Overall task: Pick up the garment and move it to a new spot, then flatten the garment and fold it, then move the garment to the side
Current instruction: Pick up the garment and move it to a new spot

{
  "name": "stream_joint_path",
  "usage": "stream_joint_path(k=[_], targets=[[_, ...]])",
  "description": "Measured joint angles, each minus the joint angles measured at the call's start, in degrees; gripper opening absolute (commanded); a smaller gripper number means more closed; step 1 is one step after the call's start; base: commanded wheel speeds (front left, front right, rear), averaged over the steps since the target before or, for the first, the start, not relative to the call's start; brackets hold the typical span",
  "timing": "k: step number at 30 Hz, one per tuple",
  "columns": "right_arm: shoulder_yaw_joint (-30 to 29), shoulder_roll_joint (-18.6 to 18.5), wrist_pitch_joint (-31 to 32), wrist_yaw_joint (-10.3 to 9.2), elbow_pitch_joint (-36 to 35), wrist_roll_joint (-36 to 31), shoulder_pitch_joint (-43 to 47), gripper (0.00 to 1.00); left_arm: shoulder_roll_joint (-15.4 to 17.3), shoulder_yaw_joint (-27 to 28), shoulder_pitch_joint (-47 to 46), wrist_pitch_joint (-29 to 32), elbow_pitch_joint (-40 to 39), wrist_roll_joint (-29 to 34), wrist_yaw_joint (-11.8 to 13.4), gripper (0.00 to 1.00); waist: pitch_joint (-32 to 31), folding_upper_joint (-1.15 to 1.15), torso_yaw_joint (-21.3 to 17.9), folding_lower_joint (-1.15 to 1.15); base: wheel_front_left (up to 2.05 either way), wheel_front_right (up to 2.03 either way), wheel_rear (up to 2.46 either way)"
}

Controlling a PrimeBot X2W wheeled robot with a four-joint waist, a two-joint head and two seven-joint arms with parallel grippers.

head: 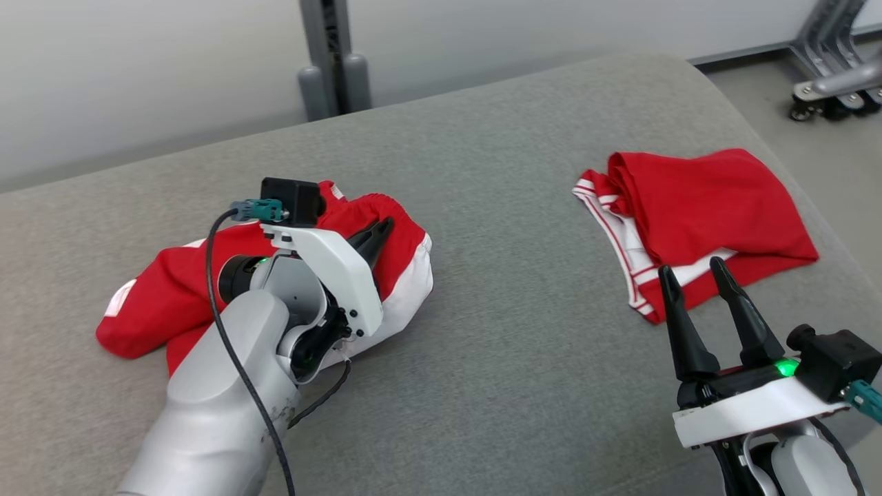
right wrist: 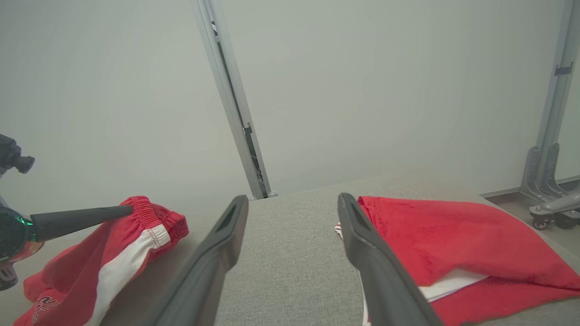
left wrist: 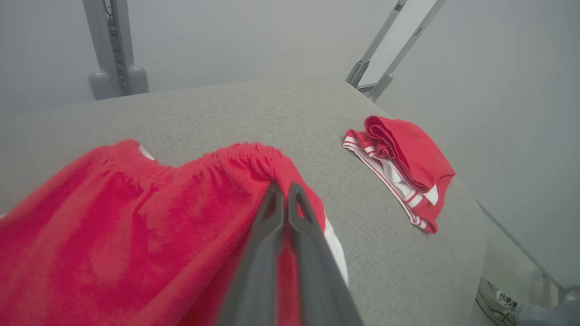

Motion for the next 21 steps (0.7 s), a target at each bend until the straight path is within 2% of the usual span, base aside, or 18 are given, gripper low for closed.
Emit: stream_joint_path(k=[6,10,12,13,14,15,21], targets=[[0.1,0.2,0.0,0.0,0.1,0.1,-0.3,1.0,-2.6,-3.9,-2.6,-5.6,5.4,0.5,-0.2,0.0,1.5,0.0,-4.6,0.0,0.0,0.0,0.0],[0.5,0.2,0.0,0.0,0.1,0.1,-0.2,1.0,-2.9,-5.6,-4.7,-7.9,7.2,-0.6,-0.2,0.0,2.0,0.0,-6.4,0.0,0.0,0.0,0.0],[0.7,0.2,0.0,0.0,0.2,0.1,-0.2,1.0,-3.0,-7.4,-5.4,-8.1,8.4,-1.7,-0.2,0.04,2.1,0.0,-7.2,0.0,0.0,0.0,0.0],[0.8,0.2,0.0,0.0,0.3,0.1,-0.2,1.0,-2.9,-8.3,-5.4,-8.5,8.6,-2.4,-0.2,0.42,2.1,0.0,-7.5,0.0,0.0,0.0,0.0],[0.9,0.2,0.0,0.0,0.4,0.2,-0.3,1.0,-2.9,-9.2,-5.4,-8.7,9.1,-3.2,-0.2,0.96,2.0,0.0,-7.6,0.0,0.0,0.0,0.0],[0.9,0.2,0.0,0.0,0.4,0.2,-0.3,1.0,-3.0,-10.1,-5.5,-9.1,9.4,-4.0,-0.2,1.0,1.9,0.0,-7.7,0.0,0.0,0.0,0.0],[0.2,0.0,0.0,0.0,0.8,0.2,-0.2,1.0,-3.0,-14.4,-6.0,-11.3,10.8,-7.2,-0.4,1.0,1.3,0.0,-5.7,0.0,0.0,0.0,0.0]])
